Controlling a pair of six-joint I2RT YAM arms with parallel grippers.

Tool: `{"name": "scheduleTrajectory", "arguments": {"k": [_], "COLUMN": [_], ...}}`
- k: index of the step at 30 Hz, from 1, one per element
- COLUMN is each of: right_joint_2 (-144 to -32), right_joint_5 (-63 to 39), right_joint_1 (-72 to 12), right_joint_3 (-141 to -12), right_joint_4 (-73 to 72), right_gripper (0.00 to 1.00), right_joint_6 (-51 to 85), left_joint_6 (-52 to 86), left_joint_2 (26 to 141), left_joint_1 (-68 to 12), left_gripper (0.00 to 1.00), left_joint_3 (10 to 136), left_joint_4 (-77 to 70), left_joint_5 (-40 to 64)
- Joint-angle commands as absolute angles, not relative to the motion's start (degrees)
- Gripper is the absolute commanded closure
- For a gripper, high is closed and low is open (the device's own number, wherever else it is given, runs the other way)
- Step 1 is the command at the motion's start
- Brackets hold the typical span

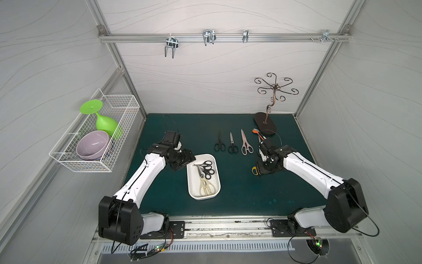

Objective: Take the scissors out of the storage box
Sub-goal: Place the scissors at the center of the board.

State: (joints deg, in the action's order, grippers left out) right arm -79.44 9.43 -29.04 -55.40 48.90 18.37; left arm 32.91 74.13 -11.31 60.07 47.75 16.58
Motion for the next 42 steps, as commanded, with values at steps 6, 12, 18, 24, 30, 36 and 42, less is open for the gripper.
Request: {"name": "scheduleTrajectory", "arguments": {"k": [6,12,18,24,30,36,42], "right_joint_2": [-80.2,-81.6,-82.9,-86.3,-89.6,-91.4,-92.3], "right_joint_5": [8.6,3.9,4.0,5.1,7.2,9.4,9.4], "right_joint_1": [-25.8,-24.3,-24.3,-24.3,-24.3,-24.3,-24.3], "right_joint_3": [-53.1,-53.5,-53.0,-53.9,-54.5,-54.5,-52.6], "right_joint_4": [50.1,52.5,52.3,50.7,51.6,52.7,50.8], "right_gripper": [1.0,1.0,1.0,1.0,1.0,1.0,1.0], "right_joint_6": [18.8,18.6,19.7,18.6,19.8,21.6,22.3], "left_joint_6": [31.5,31.1,31.2,31.1,30.7,30.7,30.8], "left_joint_2": [73.5,73.6,74.3,74.1,73.9,74.5,74.7], "left_joint_1": [-11.5,-11.5,-11.5,-11.5,-11.5,-11.5,-11.5], "left_gripper": [0.18,0.18,0.18,0.18,0.18,0.17,0.17], "left_joint_3": [60.0,60.2,60.2,60.1,60.1,61.2,61.9], "left_joint_4": [46.2,46.4,45.9,45.9,46.1,46.1,46.2], "left_joint_5": [16.0,15.7,16.4,16.5,16.6,17.1,17.1]}}
